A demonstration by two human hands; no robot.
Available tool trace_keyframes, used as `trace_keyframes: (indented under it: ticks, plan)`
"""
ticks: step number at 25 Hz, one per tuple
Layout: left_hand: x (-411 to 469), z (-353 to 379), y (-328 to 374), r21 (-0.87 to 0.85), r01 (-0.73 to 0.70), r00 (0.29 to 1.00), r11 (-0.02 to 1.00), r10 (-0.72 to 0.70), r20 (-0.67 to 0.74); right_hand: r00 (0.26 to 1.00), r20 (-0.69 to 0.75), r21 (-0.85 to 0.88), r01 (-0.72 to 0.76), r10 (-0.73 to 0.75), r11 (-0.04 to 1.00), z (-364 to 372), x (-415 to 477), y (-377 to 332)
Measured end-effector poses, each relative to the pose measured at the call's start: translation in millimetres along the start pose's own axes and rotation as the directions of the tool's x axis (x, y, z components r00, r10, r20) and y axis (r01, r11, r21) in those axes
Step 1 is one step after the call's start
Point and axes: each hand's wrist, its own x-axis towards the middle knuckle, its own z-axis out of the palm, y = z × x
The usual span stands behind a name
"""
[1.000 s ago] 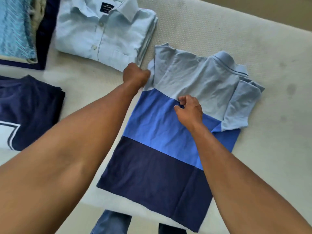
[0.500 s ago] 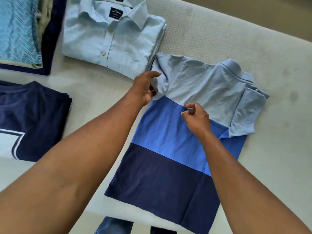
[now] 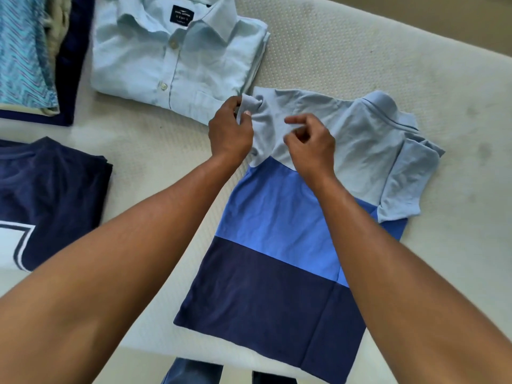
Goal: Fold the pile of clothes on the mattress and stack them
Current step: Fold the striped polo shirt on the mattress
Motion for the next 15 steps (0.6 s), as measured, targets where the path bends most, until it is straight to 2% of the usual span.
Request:
trace_keyframes:
  ticks: [2, 5, 7, 8, 10, 12, 15]
  plan:
    - [-2, -4, -7, -0.054, 0.017, 0.999, 0.998, -0.014, 0.042, 0.993, 0.107, -0.074, 0.057, -0.049, 0.996, 25, 23, -24]
    - [-17, -21, -25, -0.137, 0.106, 0.994, 0.985, -0.108, -0.012, 0.979, 0.195, -0.374, 0.131, -0.060, 0.918, 71, 38, -39]
    - [-38, -38, -48, -0.028, 0.148, 0.986, 0.989, -0.150, -0.073, 0.982, 0.184, -0.529, 0.127, -0.033, 0.839, 93, 33, -46]
    - [-53, -46, -61, 0.055, 0.154, 0.988, 0.987, -0.152, -0.035, 0.985, 0.172, -0.569, 0.106, -0.008, 0.816, 100, 32, -45]
    - [-95, -61, -86, 0.211, 0.120, 0.972, 0.970, -0.159, 0.176, 0.983, 0.175, -0.615, 0.067, 0.053, 0.786, 108, 33, -47]
    - [-142, -75, -109, 0.346, 0.059, 0.892, 0.937, -0.205, 0.404, 0.987, 0.122, -0.585, -0.009, 0.100, 0.811, 103, 36, -54]
    - [-196, -93, -132, 0.458, 0.079, 0.776, 0.885, -0.343, 0.529, 0.983, 0.038, -0.471, -0.143, 0.182, 0.871, 80, 44, -64]
